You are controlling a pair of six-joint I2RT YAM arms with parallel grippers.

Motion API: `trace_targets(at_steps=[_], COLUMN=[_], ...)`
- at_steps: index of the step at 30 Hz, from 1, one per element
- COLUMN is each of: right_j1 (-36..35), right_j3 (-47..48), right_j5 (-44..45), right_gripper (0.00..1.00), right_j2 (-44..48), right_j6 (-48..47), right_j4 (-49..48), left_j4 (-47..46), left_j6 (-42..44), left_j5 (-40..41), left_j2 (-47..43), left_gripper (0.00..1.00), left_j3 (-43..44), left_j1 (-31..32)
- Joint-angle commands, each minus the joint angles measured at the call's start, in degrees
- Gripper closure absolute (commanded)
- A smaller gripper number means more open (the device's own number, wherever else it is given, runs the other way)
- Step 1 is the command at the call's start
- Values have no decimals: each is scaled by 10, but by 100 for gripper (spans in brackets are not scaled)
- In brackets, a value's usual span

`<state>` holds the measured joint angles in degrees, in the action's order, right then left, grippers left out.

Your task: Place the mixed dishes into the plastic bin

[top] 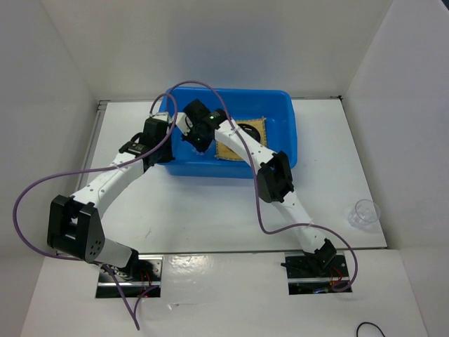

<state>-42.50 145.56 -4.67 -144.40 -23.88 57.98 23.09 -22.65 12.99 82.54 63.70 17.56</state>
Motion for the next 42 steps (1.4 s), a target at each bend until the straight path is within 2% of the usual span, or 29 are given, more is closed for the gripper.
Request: trace_targets(at_steps=[1, 6, 10, 12, 13, 15, 16, 17, 18, 19, 22, 25, 26, 29, 31, 34, 35, 36, 37, 38, 39, 42], right_j1=[-12, -12, -12, -17, -17, -17, -17, -24, -34, -41, -61, -61, -61, -41, -16, 79, 149, 189, 233, 276, 342, 374], right_j3=[44, 61, 68, 62, 52, 25, 11, -16, -30, -40, -79, -125, -166, -267, -348, -448, -461, -467, -474, -479, -499, -580], right_j5=[4, -3, 4, 20, 20, 40, 61, 76, 92, 135, 185, 266, 309, 366, 380, 325, 297, 266, 225, 139, 110, 159], right_gripper=[100, 99, 86, 72, 58, 43, 20, 10, 7, 7, 1, 1, 1, 4, 4, 4, 4, 5, 5, 7, 9, 13], right_j2=[-23, -47, -46, -18, -4, 48, 70, 91, 130, 147, 206, 276, 298, 384, 444, 540, 560, 593, 609, 625, 640, 705], right_j6=[-11, -17, -17, -17, -17, -17, -17, -17, -17, -23, -23, -16, -16, -16, 1, 36, 51, 63, 72, 72, 65, 30], right_j4=[-23, -23, -28, -44, -52, -83, -99, -116, -148, -158, -182, -219, -227, -251, -251, -242, -228, -206, -158, -134, -109, -48], left_j4=[-6, -6, -6, -6, -6, -6, -6, -6, -6, -6, -6, -6, -6, -6, -6, -6, -6, -1, -1, -1, -1, -1], left_j6=[-2, -2, -2, -2, -2, -2, -2, -2, -2, -2, -2, -2, -2, -2, -2, -2, -2, -2, -2, -2, -2, -2], left_j5=[-13, -13, -13, -13, -13, -13, -13, -13, -13, -18, -12, -7, -2, 4, 4, 4, 4, 4, 4, 4, 4, 4], left_j2=[-10, -10, -10, -10, -10, -5, -5, -5, -5, -5, -5, -11, -17, -29, -29, -29, -29, -29, -29, -35, -35, -35], left_gripper=[95, 95, 95, 95, 95, 95, 95, 95, 95, 95, 94, 94, 94, 93, 93, 92, 92, 92, 90, 90, 90, 88], left_j3=[1, 1, 6, 6, 6, 6, 6, 6, 6, 6, 12, 12, 12, 12, 12, 12, 12, 12, 12, 12, 12, 12], left_j1=[3, 3, 3, 3, 3, 3, 3, 3, 3, 3, 3, 3, 3, 3, 3, 3, 3, 3, 3, 3, 3, 3])
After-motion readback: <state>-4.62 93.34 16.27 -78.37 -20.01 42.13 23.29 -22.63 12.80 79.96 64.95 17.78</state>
